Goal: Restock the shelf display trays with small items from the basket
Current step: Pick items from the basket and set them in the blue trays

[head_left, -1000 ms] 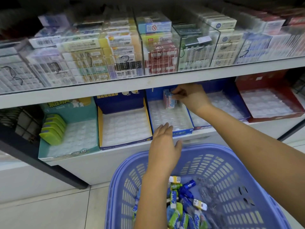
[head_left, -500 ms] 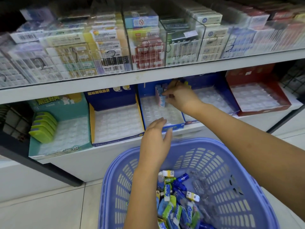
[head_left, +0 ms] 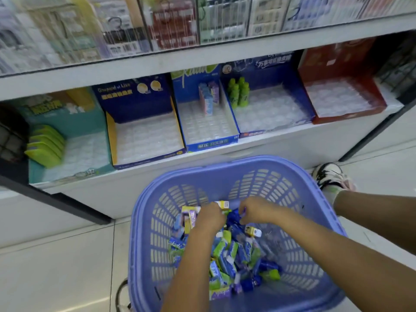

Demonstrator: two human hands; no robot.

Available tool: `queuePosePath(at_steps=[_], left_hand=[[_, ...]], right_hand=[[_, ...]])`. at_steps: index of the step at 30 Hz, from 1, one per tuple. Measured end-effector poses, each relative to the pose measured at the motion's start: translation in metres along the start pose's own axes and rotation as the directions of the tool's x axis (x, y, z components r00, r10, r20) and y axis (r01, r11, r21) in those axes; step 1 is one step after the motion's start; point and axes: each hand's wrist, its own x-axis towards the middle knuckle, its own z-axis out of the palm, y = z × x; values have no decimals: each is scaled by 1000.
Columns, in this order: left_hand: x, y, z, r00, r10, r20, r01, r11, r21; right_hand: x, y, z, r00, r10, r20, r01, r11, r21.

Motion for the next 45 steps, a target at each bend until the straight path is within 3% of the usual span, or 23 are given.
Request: queuePosePath(at_steps=[8, 15, 19, 21, 24, 28, 31, 35, 38, 41, 45], left_hand=[[9, -30, 49, 985, -171, 24, 172, 983, -62], [24, -29, 58, 983, -186, 11, 186, 982, -38], [30, -35, 52, 987, -155, 53, 162, 963, -215], [32, -38, 41, 990, -114, 79, 135, 931, -339], [31, -33, 12, 993, -82, 88, 117, 822, -557], [20, -21, -37, 998, 47, 48, -1, 728, -686], [3, -9, -78, 984, 177, -30, -137, 635, -760], [-28, 1, -125, 943, 269, -195, -292, 394, -871], [-44, 2, -144, 907, 264, -329, -394, 252, -884], [-54, 7, -155, 880, 235, -413, -451, 141, -882], [-58, 11, -162, 872, 87, -482, -488, 82, -869]], right_hand=[[32, 13, 62, 995, 62, 78, -64, 998, 27], [42, 12, 72, 994, 76, 77, -78, 996, 32], [41, 16, 46, 980, 125, 154, -132, 991, 38], [35, 19, 25, 977, 103, 187, -126, 986, 112], [18, 22, -14, 979, -5, 202, -88, 888, 451], [-12, 13, -68, 984, -178, 3, 141, 790, 597], [-37, -6, -104, 945, -243, -218, 323, 612, 722], [-67, -27, -143, 802, -194, -565, 592, 382, 710], [-71, -32, -164, 708, -85, -701, 693, 274, 667], [-67, -36, -180, 648, 85, -757, 718, 264, 644], [-56, -59, -192, 586, 93, -805, 751, 310, 583]])
